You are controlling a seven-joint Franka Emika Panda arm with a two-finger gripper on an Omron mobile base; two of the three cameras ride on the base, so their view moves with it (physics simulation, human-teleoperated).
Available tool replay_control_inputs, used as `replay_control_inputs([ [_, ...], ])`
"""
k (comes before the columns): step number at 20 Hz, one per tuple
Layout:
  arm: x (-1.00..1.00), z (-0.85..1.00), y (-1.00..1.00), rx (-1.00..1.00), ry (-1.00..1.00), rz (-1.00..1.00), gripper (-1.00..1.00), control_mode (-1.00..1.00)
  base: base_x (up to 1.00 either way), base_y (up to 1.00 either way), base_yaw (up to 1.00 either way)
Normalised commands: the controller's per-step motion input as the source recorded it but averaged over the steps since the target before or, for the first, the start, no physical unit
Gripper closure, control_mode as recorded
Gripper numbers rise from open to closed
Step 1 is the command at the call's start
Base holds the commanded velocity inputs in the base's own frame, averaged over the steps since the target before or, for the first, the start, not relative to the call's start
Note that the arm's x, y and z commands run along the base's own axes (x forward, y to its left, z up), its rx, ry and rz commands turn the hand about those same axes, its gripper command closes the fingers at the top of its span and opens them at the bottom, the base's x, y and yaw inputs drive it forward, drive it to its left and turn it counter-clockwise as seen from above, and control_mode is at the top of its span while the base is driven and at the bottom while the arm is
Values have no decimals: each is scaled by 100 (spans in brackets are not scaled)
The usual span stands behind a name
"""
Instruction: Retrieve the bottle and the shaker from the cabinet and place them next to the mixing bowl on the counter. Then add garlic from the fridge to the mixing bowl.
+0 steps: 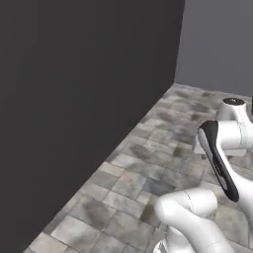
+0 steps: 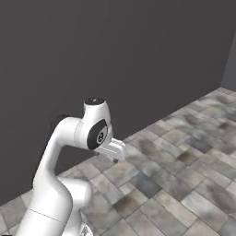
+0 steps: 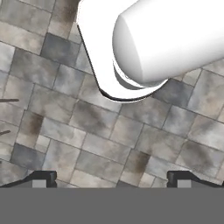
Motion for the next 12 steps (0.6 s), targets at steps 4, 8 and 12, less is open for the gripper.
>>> replay_control_inputs([
  [4, 0, 0, 0, 0, 0, 0, -100, 100, 62, 4, -71],
  [8, 0, 0, 0, 0, 0, 0, -100, 100, 88, 0, -67],
  [12, 0, 0, 0, 0, 0, 0, -100, 100, 89, 0, -65],
])
